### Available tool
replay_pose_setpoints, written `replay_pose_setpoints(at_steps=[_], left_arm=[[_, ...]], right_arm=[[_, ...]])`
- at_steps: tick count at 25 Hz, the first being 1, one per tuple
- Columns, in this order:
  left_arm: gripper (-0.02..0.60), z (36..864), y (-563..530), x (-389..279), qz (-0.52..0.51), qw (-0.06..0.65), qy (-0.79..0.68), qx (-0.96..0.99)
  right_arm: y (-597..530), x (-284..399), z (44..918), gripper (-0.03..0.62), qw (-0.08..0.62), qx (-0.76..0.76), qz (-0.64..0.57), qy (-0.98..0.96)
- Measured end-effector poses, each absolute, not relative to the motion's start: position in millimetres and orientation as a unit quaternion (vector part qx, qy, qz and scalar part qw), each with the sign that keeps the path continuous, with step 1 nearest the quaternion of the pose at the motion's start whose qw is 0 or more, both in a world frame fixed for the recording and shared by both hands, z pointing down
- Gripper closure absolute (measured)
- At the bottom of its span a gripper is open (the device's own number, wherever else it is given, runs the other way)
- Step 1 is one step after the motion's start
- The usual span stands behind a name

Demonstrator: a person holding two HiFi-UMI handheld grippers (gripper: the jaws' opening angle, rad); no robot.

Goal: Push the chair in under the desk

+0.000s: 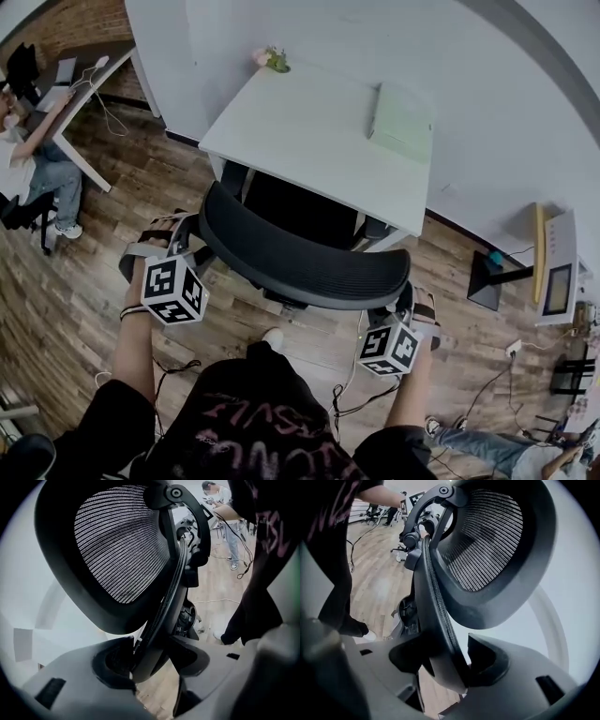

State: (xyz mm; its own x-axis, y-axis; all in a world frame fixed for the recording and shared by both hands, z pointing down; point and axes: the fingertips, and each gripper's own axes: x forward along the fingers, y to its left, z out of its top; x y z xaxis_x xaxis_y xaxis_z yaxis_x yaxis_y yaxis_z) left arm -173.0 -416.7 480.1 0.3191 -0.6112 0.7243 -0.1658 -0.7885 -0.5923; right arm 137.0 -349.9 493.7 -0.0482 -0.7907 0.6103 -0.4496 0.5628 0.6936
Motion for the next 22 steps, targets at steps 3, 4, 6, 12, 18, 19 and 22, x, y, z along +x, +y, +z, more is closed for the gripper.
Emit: replay_pose_setpoints(at_steps=[3,4,6,12,18,19,22], left_arm=[[0.337,481.3,-428.3,-170.3,-0.530,0.211,0.247,-0.783],[0.337,482.0,-432.1,-168.2,-0.530,0.210,0.245,-0.784],[0.337,482.4,-440.3,-164.6,-0.532,0.208,0.243,-0.784],[0.336,482.7,-471.3,-153.7,-0.528,0.216,0.243,-0.785],[0.336,481.4,-501.7,-140.1,-0.524,0.216,0.243,-0.787],[0.336,481.4,-506.4,-137.8,-0.524,0.217,0.243,-0.787],[0.336,482.0,-517.1,-130.2,-0.524,0.217,0.238,-0.789]], right_arm=[[-358.7,138.8,496.7,0.321,0.535,0.432,-0.153,-0.710],[-361.9,140.9,497.0,0.321,0.537,0.430,-0.150,-0.710],[-369.8,144.3,496.7,0.321,0.540,0.430,-0.149,-0.709],[-395.8,153.8,497.5,0.322,0.539,0.436,-0.152,-0.705],[-421.8,165.6,496.7,0.327,0.542,0.435,-0.151,-0.702],[-425.8,167.5,497.1,0.329,0.544,0.436,-0.152,-0.701],[-435.6,175.0,498.2,0.330,0.552,0.435,-0.148,-0.696]])
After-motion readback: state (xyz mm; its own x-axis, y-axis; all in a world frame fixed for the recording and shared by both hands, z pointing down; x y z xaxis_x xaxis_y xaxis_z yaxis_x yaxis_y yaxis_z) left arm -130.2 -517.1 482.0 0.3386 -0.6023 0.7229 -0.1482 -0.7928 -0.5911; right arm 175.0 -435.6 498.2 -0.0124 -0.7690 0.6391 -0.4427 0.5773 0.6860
